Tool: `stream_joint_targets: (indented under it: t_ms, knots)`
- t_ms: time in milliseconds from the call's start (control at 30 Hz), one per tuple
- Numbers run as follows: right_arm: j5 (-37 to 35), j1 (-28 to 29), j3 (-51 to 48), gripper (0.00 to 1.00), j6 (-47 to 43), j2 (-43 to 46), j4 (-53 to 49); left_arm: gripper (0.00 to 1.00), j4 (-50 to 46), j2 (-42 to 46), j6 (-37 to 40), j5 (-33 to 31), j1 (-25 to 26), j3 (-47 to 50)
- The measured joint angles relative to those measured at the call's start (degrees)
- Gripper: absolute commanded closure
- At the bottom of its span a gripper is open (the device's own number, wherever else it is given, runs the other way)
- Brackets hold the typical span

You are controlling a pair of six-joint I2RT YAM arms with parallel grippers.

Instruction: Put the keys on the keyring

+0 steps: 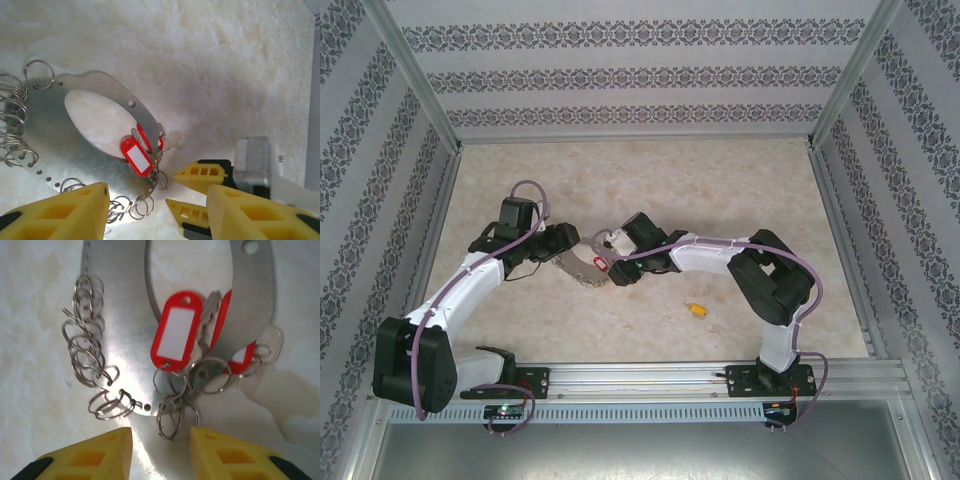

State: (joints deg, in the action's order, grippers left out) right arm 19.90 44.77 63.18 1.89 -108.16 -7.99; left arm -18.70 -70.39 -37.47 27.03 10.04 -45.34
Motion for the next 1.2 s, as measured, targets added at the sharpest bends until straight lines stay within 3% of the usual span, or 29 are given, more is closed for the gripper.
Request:
stream_joint_targets:
  t_ms: [267, 367, 500, 633, 1200]
  knots:
    - [-3.10, 0.02, 1.79, 0.80, -0.57, -0.31, -1.77, 0.46, 0.35, -0.09, 0.00, 0.00, 0.00, 0.00]
    - [-4.09, 0.00, 2.60, 0.79, -0.61, -0.68, -1.84, 0.46, 0.46, -0.26, 0.00, 0.00, 0.00, 0.00]
    - [-3.85, 0.02, 2.69, 0.65, -0.83, -0.70, -1.86, 0.46, 0.85, -0.35, 0.02, 0.02, 0.00, 0.00]
    - [-2.54, 0.13, 2.67, 0.61, -0.85, -0.70, -1.40, 0.46, 1.31, -0.76, 0.02, 0.33, -0.04, 0.00]
    - [-8.02, 0.04, 5.73, 0.74, -1.70, -2.60, -4.70, 0.47, 1.38, -1.40, 1.14, 1.33, -1.36, -0.04]
